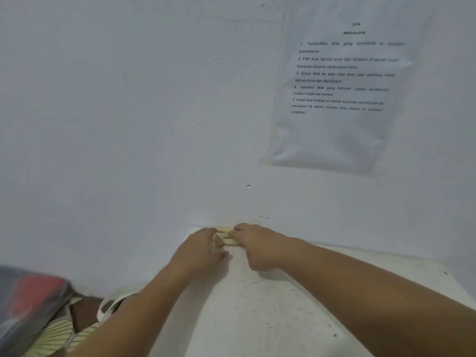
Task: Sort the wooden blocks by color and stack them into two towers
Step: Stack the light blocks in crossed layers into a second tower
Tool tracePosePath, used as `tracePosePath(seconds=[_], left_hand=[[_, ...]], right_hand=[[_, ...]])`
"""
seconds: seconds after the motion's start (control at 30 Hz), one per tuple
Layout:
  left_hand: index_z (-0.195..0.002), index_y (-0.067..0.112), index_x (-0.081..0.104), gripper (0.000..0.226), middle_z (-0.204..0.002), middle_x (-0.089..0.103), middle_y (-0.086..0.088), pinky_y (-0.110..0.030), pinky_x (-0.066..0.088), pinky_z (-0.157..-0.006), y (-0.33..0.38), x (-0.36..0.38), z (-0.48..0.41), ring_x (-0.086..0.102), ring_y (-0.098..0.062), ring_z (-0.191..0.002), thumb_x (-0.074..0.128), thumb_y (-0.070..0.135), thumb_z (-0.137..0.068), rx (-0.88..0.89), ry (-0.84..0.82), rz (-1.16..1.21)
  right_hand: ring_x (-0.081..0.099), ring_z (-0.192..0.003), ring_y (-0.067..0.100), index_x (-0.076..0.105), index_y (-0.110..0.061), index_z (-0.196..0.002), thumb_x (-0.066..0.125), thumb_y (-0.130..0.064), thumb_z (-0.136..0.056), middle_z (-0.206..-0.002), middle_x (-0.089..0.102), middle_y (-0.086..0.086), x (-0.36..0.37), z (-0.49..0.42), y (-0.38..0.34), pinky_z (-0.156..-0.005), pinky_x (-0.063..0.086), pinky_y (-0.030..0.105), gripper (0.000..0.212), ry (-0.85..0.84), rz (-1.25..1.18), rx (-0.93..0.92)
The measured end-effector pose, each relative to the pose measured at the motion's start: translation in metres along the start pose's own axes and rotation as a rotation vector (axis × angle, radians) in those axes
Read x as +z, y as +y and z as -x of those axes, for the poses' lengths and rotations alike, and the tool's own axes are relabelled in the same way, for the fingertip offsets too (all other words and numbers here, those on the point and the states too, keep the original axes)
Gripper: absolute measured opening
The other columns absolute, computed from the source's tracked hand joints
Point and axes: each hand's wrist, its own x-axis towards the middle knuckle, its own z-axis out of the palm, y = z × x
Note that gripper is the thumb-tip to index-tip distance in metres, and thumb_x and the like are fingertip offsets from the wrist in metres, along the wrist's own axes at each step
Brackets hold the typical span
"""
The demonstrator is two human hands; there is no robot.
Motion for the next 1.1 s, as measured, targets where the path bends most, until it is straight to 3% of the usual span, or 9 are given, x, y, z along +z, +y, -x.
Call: tracePosePath(seconds=[0.1,0.2,0.37,0.5,0.7,0.87,1.03,1.1], left_hand=[[-0.099,0.029,0.063,0.019,-0.096,0.067,0.011,-0.031,0.055,-0.078,-0.002,0.02,-0.02,0.066,-0.011,-0.088,0.066,0.043,-0.087,0.023,0.061,-0.039],[-0.079,0.026,0.063,0.01,-0.079,0.065,0.008,-0.03,0.052,-0.066,-0.005,0.028,-0.029,0.063,-0.01,-0.073,0.065,0.031,-0.088,0.015,0.092,0.008],[-0.077,0.024,0.068,0.017,-0.077,0.066,0.006,-0.03,0.051,-0.062,-0.007,0.031,-0.029,0.063,-0.012,-0.071,0.058,0.028,-0.09,0.034,0.115,-0.028],[-0.068,0.026,0.06,0.017,-0.067,0.063,0.007,-0.03,0.047,-0.057,-0.006,0.033,-0.028,0.06,-0.014,-0.069,0.053,0.033,-0.082,0.053,0.134,-0.003],[-0.074,0.023,0.068,0.013,-0.072,0.067,0.008,-0.031,0.054,-0.067,-0.001,0.03,-0.02,0.062,-0.007,-0.071,0.061,0.021,-0.085,0.035,0.131,0.004],[-0.07,0.022,0.065,0.015,-0.068,0.064,0.006,-0.031,0.051,-0.064,-0.001,0.03,-0.023,0.06,-0.01,-0.068,0.064,0.021,-0.085,0.044,0.138,-0.015],[-0.064,0.024,0.051,0.023,-0.067,0.056,0.007,-0.026,0.033,-0.053,0.002,0.032,-0.026,0.05,-0.011,-0.064,0.06,0.023,-0.085,0.028,0.127,-0.087],[-0.074,0.023,0.056,0.012,-0.075,0.06,0.007,-0.027,0.038,-0.058,0.001,0.031,-0.026,0.055,-0.014,-0.073,0.061,0.023,-0.085,0.043,0.111,-0.111]], right_hand=[[0.048,-0.111,0.026,0.039,-0.024,-0.148,0.057,0.002,-0.084,-0.13,0.04,0.001,0.02,-0.021,0.001,-0.081,0.051,0.041,0.072,0.04,0.065,-0.029],[0.042,-0.103,0.024,0.049,-0.018,-0.14,0.054,0.003,-0.088,-0.121,0.04,0.004,0.031,-0.026,0.003,-0.074,0.044,0.037,0.056,0.078,0.126,-0.045],[0.042,-0.092,0.023,0.063,-0.012,-0.12,0.057,-0.001,-0.093,-0.111,0.042,0.005,0.026,-0.023,0.0,-0.07,0.042,0.036,0.03,0.128,0.135,-0.003],[0.053,-0.097,0.029,0.063,-0.007,-0.121,0.057,0.008,-0.088,-0.116,0.046,0.008,0.022,-0.018,-0.01,-0.071,0.043,0.036,0.037,0.147,0.103,-0.016],[0.051,-0.097,0.028,0.058,-0.012,-0.125,0.059,0.006,-0.089,-0.117,0.047,0.011,0.022,-0.015,-0.011,-0.072,0.039,0.037,0.041,0.145,0.098,0.038],[0.05,-0.103,0.029,0.053,-0.01,-0.128,0.06,0.001,-0.087,-0.121,0.045,0.011,0.027,-0.02,-0.01,-0.079,0.049,0.038,0.043,0.182,0.1,0.054],[0.042,-0.09,0.025,0.061,-0.006,-0.104,0.058,0.003,-0.088,-0.119,0.038,0.01,0.024,-0.017,-0.01,-0.07,0.042,0.035,0.019,0.106,0.158,0.128],[0.042,-0.089,0.024,0.06,-0.008,-0.1,0.059,-0.001,-0.088,-0.111,0.044,0.009,0.021,-0.013,-0.01,-0.069,0.042,0.034,0.014,0.096,0.189,0.11]])
